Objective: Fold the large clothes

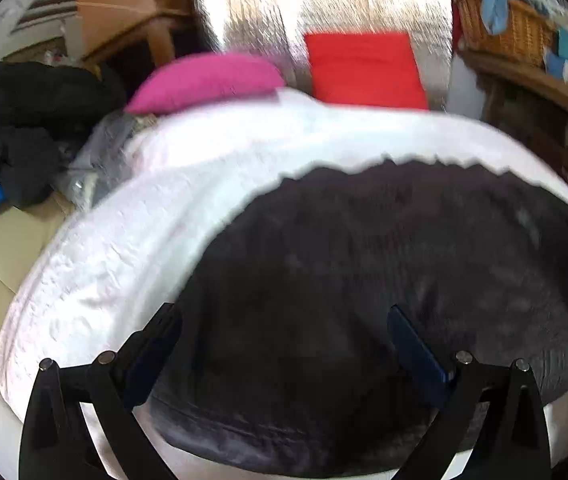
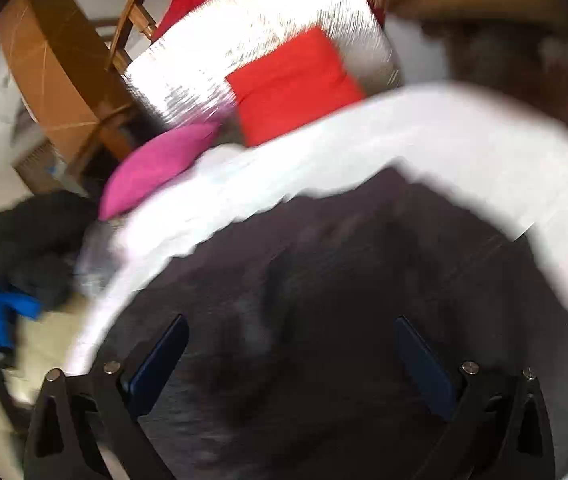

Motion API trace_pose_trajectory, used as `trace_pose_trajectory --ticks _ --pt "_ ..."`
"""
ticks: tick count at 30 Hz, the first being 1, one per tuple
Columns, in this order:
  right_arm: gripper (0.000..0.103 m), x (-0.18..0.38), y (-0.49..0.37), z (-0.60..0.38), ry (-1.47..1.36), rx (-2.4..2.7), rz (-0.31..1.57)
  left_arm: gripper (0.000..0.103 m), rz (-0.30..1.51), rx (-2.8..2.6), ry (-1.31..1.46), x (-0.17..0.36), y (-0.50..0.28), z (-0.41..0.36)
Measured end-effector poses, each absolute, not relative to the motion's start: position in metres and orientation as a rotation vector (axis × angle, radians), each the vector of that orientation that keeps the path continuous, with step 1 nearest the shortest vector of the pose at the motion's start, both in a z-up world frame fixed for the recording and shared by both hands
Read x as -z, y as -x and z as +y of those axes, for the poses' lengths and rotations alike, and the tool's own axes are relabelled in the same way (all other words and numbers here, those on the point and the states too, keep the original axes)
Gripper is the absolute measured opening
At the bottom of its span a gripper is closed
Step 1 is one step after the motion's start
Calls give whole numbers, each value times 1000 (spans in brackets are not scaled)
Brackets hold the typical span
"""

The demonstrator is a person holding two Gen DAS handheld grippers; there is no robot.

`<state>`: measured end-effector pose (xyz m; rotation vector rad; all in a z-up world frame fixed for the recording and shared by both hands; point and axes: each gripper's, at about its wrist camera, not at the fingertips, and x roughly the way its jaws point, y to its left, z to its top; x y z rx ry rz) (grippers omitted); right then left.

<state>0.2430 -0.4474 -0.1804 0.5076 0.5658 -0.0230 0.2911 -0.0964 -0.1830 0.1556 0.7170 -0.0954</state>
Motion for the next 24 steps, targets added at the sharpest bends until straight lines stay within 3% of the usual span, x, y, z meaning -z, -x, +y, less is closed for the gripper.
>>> trace_pose_trajectory --ticks 2,4,5,6,10,17,21,24 --pt "101 175 -237 -447 -397 133 566 102 712 50 -144 179 -297 -87" --pt "84 178 -237 -447 -348 184 603 102 770 39 -110 186 -308 -80" --pt "70 185 -241 -447 -351 182 650 102 825 38 -89 194 -316 -76" --pt "67 196 -248 -450 -375 177 718 102 881 31 -78 204 -323 -75" --pt "67 201 -254 -445 -306 198 759 102 908 18 -126 216 -328 -85" --pt "68 184 -233 -436 -218 283 668 102 745 62 -121 191 -306 -90" --pt "68 194 -249 -430 -161 307 746 102 865 46 -170 217 -324 -99" --pt "68 196 -252 -426 -143 310 757 103 828 31 -155 222 -323 -100"
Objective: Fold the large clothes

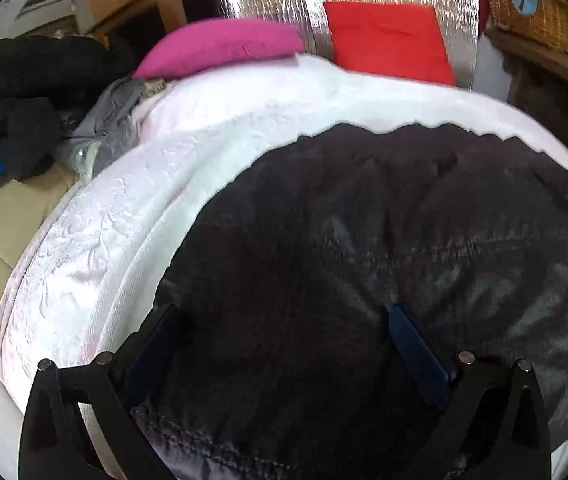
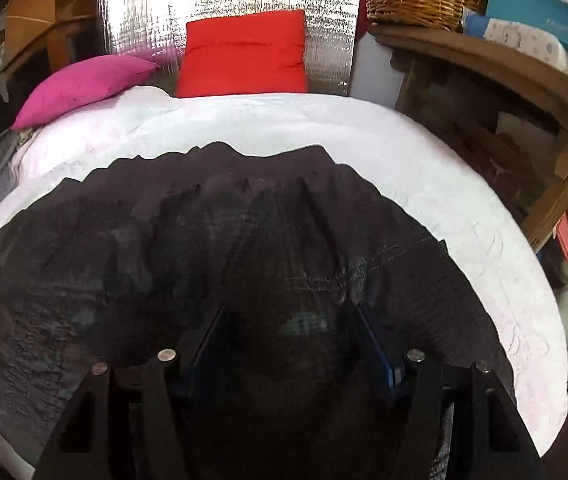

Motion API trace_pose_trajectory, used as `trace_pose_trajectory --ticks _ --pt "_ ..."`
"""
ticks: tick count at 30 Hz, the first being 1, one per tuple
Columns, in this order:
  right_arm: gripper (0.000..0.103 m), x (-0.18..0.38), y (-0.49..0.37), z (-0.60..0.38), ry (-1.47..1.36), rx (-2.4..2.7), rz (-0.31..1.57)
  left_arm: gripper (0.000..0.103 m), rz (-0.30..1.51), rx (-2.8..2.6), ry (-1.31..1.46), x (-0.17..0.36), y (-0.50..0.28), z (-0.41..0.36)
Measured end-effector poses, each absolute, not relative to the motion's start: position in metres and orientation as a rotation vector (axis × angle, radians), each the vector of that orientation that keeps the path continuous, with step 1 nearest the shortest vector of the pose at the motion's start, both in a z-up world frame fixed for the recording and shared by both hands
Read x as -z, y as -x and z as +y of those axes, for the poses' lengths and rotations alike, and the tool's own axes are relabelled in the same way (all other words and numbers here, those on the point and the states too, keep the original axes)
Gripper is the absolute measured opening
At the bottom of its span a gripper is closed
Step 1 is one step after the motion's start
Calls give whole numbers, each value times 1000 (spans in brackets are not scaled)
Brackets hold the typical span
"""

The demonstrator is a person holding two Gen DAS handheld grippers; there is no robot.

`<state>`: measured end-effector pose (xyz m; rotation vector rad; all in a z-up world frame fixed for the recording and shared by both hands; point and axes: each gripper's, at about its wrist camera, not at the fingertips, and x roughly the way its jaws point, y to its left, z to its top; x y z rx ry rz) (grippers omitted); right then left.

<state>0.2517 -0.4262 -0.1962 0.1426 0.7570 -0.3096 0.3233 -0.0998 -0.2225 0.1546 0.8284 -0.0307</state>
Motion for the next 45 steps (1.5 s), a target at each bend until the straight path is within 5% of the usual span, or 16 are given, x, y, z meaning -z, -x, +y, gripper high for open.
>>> trace_pose_trajectory --ticks 45 --pt "68 206 -249 -406 -9 340 729 103 853 70 -147 243 -348 -101"
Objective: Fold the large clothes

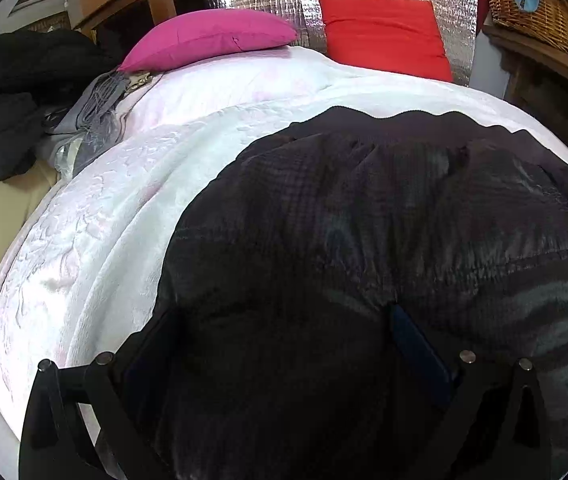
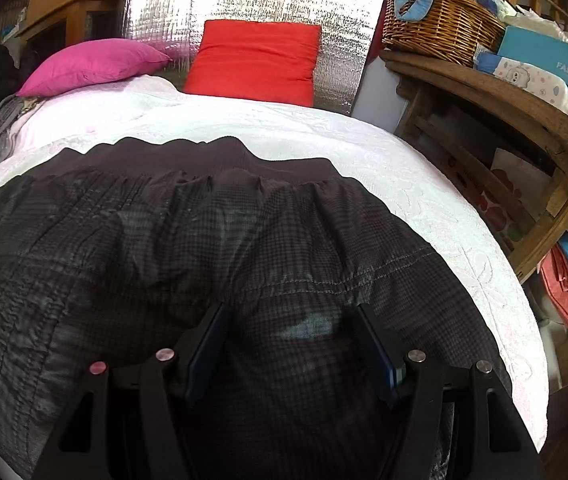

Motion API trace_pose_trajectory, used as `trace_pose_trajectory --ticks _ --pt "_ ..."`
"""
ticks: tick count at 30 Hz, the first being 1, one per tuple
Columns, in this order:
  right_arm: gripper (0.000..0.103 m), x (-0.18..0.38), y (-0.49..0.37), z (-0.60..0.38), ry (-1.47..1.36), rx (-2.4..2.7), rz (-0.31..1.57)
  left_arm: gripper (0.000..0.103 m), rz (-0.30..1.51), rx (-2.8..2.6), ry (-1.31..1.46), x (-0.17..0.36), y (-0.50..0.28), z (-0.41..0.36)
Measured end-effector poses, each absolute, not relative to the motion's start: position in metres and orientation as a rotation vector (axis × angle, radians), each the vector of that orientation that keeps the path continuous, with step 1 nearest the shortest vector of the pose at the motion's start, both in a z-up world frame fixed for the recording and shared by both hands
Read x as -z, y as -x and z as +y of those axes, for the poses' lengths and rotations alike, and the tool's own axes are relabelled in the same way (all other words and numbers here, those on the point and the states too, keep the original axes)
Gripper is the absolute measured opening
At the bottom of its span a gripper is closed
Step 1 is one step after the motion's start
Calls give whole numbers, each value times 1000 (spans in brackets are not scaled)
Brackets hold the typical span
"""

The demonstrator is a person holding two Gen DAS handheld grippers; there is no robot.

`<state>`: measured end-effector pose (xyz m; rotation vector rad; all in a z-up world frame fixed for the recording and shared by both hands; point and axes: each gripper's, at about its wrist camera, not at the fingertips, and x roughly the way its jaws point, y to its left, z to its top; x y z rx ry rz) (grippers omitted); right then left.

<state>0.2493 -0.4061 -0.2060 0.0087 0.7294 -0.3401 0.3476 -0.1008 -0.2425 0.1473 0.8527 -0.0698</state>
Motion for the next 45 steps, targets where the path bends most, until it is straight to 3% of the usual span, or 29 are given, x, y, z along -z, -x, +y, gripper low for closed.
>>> trace_pose_trajectory --ticks 45 --pt "69 206 -250 -401 21 336 750 103 856 55 -83 234 -339 -92"
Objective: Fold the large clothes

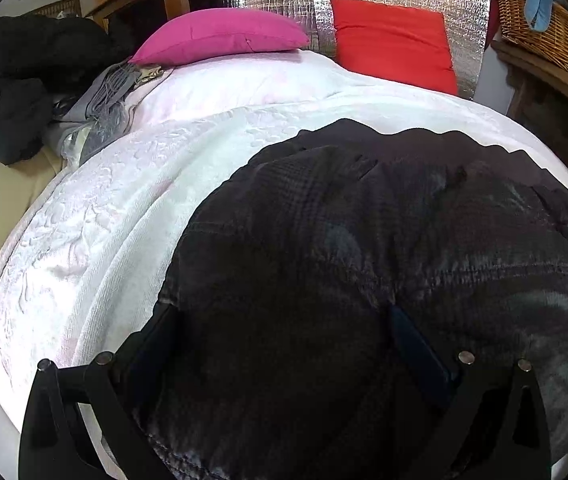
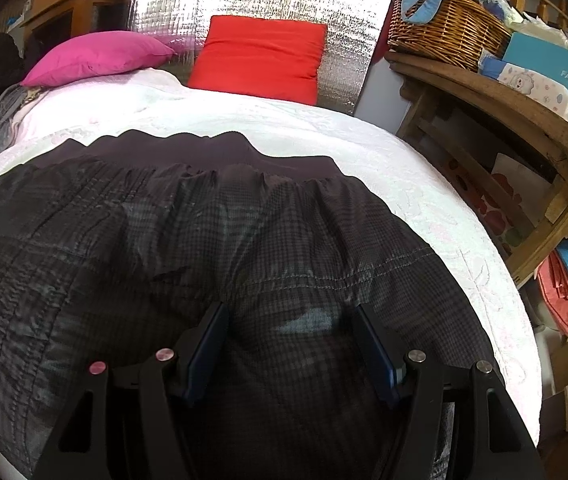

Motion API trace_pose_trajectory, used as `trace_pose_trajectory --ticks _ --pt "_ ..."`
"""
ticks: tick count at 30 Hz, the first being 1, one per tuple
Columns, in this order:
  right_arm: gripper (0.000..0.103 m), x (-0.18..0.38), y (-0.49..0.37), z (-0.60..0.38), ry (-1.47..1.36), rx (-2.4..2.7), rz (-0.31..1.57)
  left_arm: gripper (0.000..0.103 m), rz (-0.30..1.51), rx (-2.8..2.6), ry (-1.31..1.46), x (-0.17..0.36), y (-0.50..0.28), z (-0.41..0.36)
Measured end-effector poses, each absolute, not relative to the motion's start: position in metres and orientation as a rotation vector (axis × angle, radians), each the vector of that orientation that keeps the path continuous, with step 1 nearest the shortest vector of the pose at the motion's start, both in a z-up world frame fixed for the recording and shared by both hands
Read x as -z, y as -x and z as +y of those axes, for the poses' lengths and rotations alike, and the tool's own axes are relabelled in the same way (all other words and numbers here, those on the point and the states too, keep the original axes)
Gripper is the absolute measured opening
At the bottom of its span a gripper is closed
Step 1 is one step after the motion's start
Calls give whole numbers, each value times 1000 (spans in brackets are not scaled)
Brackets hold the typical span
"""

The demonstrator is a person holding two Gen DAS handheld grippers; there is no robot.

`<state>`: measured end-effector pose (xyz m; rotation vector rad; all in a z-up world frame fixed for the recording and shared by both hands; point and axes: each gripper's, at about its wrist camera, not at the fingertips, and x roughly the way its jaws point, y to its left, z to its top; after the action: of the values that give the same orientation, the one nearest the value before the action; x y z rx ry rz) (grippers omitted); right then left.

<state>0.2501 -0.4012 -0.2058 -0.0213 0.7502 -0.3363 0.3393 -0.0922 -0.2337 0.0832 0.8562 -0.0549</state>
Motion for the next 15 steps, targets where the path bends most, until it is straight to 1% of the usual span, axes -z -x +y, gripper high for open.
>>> trace_pose_trajectory --ticks 15 --pt "69 206 -250 -401 19 337 751 103 854 49 -91 234 -340 -93"
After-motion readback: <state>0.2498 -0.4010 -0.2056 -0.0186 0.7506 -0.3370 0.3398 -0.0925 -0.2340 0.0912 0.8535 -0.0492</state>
